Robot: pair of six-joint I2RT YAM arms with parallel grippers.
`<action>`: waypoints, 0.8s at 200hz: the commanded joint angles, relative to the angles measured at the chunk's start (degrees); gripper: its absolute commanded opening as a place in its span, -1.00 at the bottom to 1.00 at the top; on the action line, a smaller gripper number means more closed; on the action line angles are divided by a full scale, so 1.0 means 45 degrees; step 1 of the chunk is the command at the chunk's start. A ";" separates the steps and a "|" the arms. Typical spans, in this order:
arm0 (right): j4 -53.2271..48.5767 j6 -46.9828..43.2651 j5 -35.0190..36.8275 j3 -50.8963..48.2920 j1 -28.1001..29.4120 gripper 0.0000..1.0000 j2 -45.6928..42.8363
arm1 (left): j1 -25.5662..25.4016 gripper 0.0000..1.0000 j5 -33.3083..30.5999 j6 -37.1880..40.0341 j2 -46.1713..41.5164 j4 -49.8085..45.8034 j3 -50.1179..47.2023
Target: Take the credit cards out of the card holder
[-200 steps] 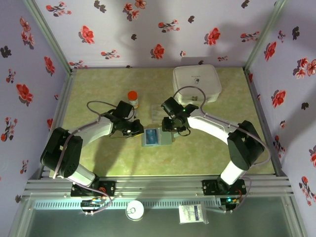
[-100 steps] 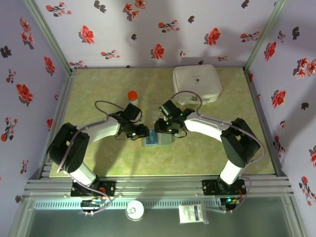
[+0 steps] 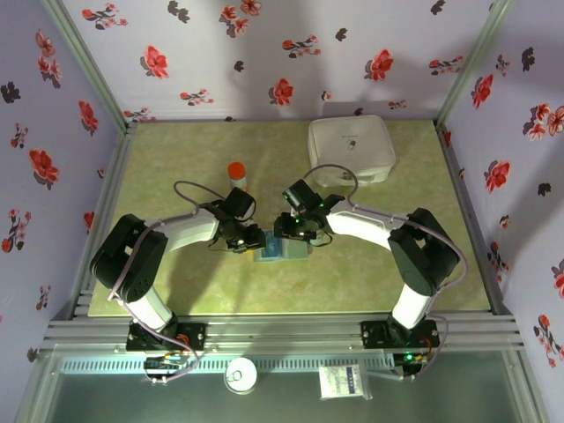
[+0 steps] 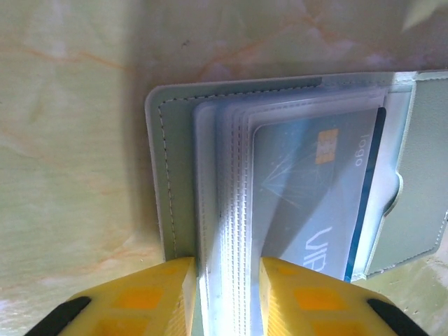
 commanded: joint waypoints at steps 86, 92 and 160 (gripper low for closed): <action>0.1392 0.0255 -0.1687 -0.0371 0.0073 -0.35 0.0857 | -0.0080 -0.63 -0.0632 0.0119 0.0242 -0.0499 0.0155; 0.1394 0.0267 -0.1710 -0.0349 0.0082 -0.35 0.0917 | -0.0075 -0.63 -0.0632 0.0090 0.0212 -0.0504 0.0159; 0.1509 0.0365 -0.1801 -0.0334 0.0074 -0.53 0.1198 | -0.0081 -0.60 -0.0594 0.0076 0.0037 -0.0453 0.0016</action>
